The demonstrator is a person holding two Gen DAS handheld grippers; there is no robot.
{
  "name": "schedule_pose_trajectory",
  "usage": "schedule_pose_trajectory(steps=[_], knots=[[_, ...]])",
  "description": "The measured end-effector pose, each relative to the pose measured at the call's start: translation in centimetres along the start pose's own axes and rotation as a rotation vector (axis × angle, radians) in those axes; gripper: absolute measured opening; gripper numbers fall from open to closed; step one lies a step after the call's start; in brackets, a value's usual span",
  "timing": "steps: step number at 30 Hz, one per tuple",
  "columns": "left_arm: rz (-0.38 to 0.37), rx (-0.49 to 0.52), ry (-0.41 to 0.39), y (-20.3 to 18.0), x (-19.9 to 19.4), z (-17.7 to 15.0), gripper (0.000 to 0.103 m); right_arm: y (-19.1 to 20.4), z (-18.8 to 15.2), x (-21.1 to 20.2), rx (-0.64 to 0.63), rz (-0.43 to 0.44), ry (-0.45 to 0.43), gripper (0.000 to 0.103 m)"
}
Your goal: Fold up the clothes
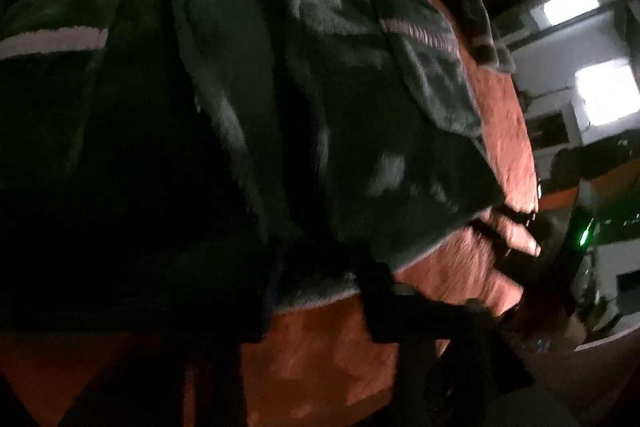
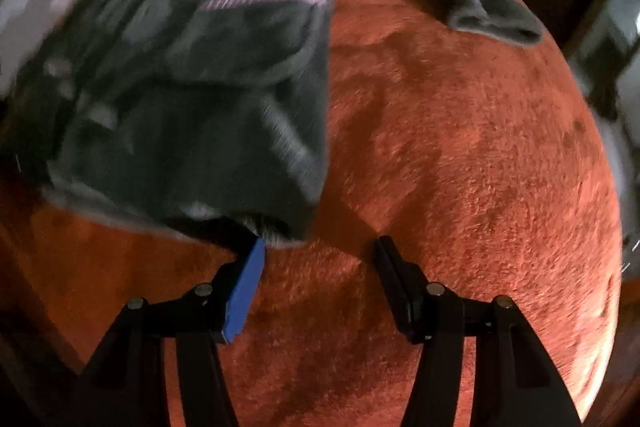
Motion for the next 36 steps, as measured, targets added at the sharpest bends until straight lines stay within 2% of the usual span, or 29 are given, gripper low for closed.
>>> schedule_pose_trajectory(steps=[2, 5, 6, 7, 8, 11, 16, 19, 22, 25, 27, 28, 29, 31, 33, 36], knots=[[-0.037, -0.001, 0.013, -1.6, 1.3, 0.7, 0.051, 0.4, -0.1, -0.2, -0.024, -0.025, -0.003, 0.056], [-0.008, 0.025, 0.017, -2.5, 2.7, 0.7, 0.052, 0.3, 0.0, -0.5, 0.006, 0.001, -0.011, 0.056], [0.015, 0.037, 0.009, -2.4, 3.0, 0.6, 0.037, 0.1, 0.1, -0.6, 0.021, 0.011, -0.014, 0.056], [0.038, 0.046, 0.001, -2.2, 3.3, 0.5, 0.014, 0.0, 0.2, -0.7, 0.036, 0.019, -0.016, 0.056], [0.045, 0.028, -0.001, -1.8, 3.4, 0.3, 0.005, -0.3, 0.3, -0.7, 0.051, 0.026, -0.014, 0.056], [0.026, -0.003, -0.037, -0.9, 1.6, -0.5, 0.004, -0.9, 0.4, -0.7, 0.096, 0.04, -0.01, 0.056], [0.109, 0.126, -0.064, 0.6, 1.1, -2.0, 0.005, -0.8, 0.5, -1.0, 0.118, 0.051, -0.035, 0.056], [0.091, 0.127, -0.084, 0.0, 1.2, -1.4, 0.006, -0.3, 0.3, -0.3, 0.078, 0.016, -0.001, 0.056], [0.069, 0.114, -0.1, -0.2, 0.6, -0.8, 0.006, -0.2, 0.3, -0.4, 0.07, -0.002, -0.003, 0.056], [0.05, 0.098, -0.123, 0.1, -0.4, -0.4, 0.006, -0.5, 1.0, -1.9, 0.081, -0.015, -0.084, 0.056], [0.041, 0.084, -0.15, 0.5, -1.3, -0.2, 0.006, -0.3, 1.3, -1.9, 0.066, -0.007, -0.1, 0.055], [0.037, 0.077, -0.163, 0.7, -1.8, -0.1, 0.006, -0.1, 1.6, -1.1, 0.047, 0.006, -0.091, 0.046], [0.032, 0.07, -0.176, 1.0, -2.2, -0.1, 0.006, 0.1, 1.7, -0.5, 0.031, 0.019, -0.077, 0.033], [0.023, 0.056, -0.203, 1.4, -3.2, 0.1, 0.005, 0.7, 1.8, -0.2, 0.015, 0.038, -0.071, 0.019], [0.019, 0.058, -0.237, 1.7, -4.1, -0.2, 0.005, 1.3, 2.1, -0.8, -0.012, 0.022, -0.088, 0.019], [0.064, 0.084, -0.223, 2.5, -3.6, -0.9, 0.005, 2.3, 2.1, -0.4, -0.078, -0.008, -0.062, 0.025]])
Point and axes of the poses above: each gripper's, at about its wrist camera, not at the fingertips, and x roughly the way its jaws point, y to its left, z to its top, the point moved 6 cm from there along x, roughly the way its jaws point, and after that the axes turned 15 degrees about -x, right-handed, at the moved point
